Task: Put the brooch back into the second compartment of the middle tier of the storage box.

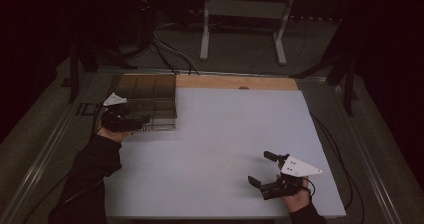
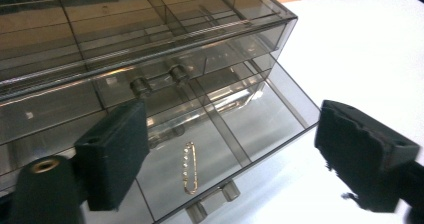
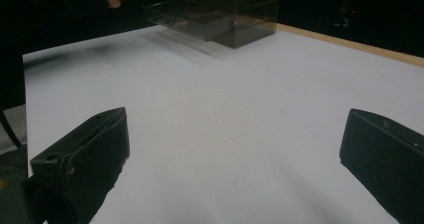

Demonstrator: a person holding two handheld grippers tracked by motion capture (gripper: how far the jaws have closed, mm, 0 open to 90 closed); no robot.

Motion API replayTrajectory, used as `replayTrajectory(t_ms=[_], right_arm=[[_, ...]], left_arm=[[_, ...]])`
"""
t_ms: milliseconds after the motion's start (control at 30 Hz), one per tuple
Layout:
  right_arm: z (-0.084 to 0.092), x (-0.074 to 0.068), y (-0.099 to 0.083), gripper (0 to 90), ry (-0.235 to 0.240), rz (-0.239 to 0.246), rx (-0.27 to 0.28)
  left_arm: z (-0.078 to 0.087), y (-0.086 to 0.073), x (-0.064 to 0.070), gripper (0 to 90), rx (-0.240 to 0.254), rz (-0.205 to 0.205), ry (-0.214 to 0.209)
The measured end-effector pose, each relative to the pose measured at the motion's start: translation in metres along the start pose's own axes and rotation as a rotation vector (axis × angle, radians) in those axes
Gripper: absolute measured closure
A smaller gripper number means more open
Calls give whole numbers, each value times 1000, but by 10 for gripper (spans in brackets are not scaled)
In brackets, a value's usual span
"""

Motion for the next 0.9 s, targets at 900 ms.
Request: replayTrajectory(t_ms=[900], right_arm=[[-1,1,0,0,1,-2,-5]], left_arm=[[18,14,31,2,106,-83,-77]])
Point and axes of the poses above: each handheld gripper's, and its own axes: z roughly backward along the jaws, y roughly out of its top, x roughly to its right, the point moved 4 cm from there along -z, roughly forward along the jaws, and after that the axes turned 9 degrees about -z, right-handed, at the moved point
